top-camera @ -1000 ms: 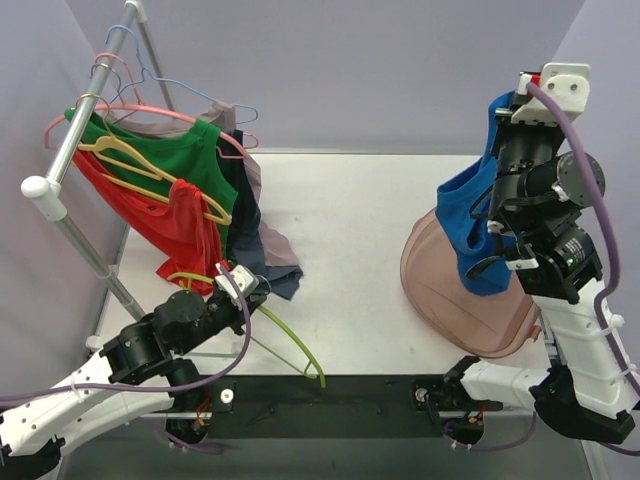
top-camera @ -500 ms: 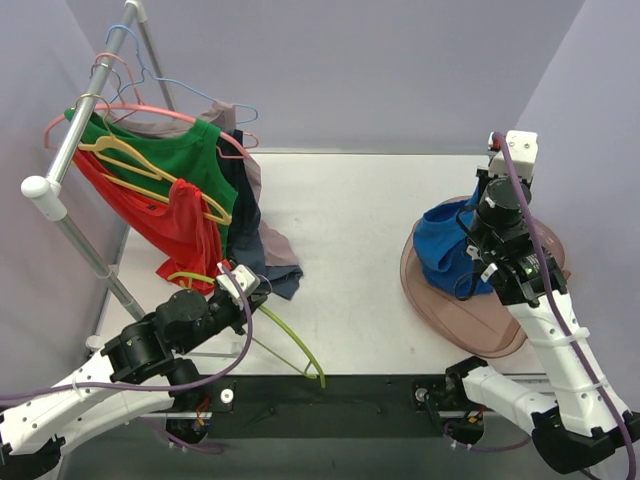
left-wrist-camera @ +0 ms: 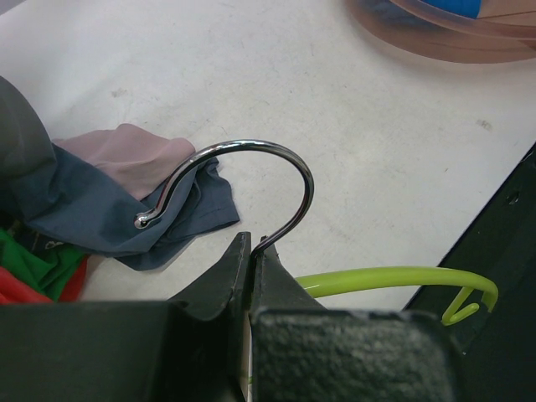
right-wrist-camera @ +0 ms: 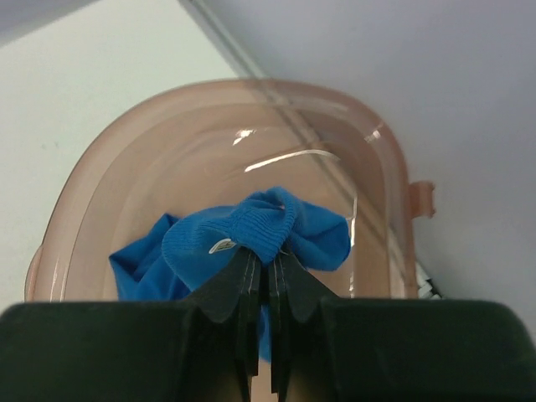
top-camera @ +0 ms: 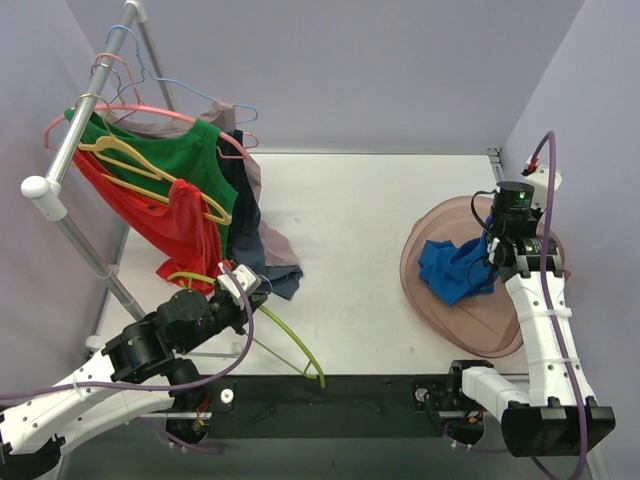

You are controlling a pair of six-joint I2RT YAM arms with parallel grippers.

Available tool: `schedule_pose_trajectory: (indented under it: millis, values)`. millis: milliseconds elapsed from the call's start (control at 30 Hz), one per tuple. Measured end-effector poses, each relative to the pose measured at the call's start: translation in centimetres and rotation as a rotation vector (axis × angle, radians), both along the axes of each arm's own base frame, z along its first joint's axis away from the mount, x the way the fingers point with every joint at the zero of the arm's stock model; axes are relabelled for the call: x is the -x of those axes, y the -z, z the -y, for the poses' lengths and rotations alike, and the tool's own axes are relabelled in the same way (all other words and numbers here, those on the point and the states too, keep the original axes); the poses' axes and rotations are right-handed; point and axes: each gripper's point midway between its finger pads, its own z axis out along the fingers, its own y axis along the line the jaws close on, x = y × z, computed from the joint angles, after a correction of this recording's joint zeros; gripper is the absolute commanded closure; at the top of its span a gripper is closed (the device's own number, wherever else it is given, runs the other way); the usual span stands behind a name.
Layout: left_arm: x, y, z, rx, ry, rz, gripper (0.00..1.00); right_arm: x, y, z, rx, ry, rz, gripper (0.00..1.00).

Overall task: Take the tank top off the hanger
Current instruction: Place the tank top in the bin.

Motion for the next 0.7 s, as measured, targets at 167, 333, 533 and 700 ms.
schedule_pose_trajectory:
  millis: [167,333,533,700]
  values:
    - [-0.1,-0.1,-0.2,0.001,-0.009,0.005,1.00,-0.3,4.8,-1.7,-0.115,-0.046,-0.107,0.56]
    - [-0.1,-0.1,-0.2,0.000,-0.009,0.006,1.00,0.3,6.3,-2.8,-0.180,-0.069,-0.155,0.49]
    - [-0.2,0.1,-0.1,-0.006,-0.009,0.002,1.00,1.2,6.9,-6.2,-0.327,-0.196,-0.180,0.42]
    - [-0.3,0.1,-0.2,-0.008,-0.016,0.003,1.00,2.6,3.9,-13.6,-0.467,-0.585,-0.103,0.40]
